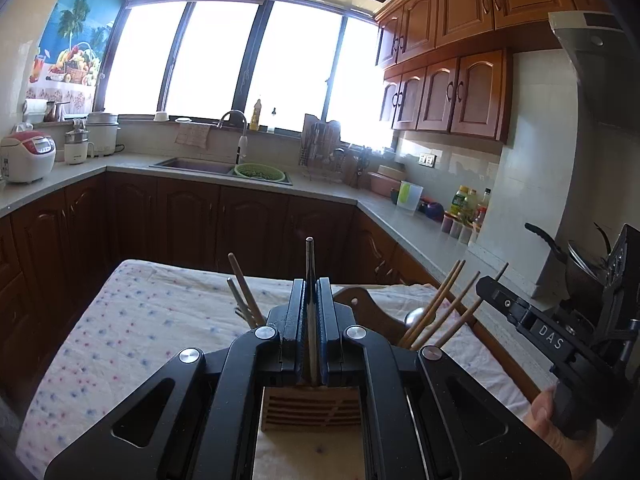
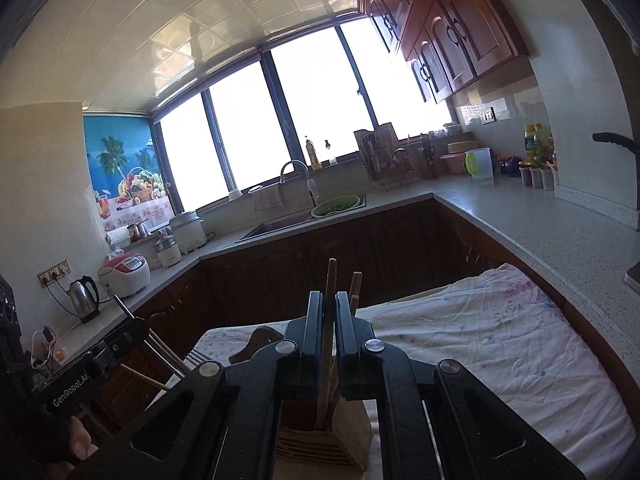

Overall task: Organize utensils
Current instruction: 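Open both tools to release the chopsticks in the holder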

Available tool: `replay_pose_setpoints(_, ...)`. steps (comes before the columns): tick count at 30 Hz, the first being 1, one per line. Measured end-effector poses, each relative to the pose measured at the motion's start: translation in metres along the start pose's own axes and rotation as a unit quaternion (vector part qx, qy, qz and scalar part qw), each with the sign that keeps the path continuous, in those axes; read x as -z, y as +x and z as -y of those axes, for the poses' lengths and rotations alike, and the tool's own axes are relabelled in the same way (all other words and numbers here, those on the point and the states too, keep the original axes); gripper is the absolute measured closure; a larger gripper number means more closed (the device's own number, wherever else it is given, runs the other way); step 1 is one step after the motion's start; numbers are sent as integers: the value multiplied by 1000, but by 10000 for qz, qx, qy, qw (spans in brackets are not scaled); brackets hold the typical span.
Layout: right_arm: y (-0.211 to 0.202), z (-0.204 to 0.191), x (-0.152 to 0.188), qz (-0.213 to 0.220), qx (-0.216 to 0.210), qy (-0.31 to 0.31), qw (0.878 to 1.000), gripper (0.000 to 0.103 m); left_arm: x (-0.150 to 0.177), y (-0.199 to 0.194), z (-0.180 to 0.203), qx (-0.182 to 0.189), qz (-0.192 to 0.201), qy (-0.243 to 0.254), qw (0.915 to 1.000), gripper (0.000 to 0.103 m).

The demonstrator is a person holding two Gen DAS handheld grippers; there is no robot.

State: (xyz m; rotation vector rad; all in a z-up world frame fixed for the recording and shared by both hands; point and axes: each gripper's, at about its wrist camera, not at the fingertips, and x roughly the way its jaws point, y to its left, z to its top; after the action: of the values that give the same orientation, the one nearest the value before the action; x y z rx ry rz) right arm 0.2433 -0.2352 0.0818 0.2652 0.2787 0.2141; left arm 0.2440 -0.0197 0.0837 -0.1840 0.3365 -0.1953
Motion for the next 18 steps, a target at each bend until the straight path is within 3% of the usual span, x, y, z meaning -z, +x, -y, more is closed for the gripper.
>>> replay_pose_setpoints(18,-2,-2,10,-275,117,-62,9995,97,23,7,-11,84,-497,-140,9986,99)
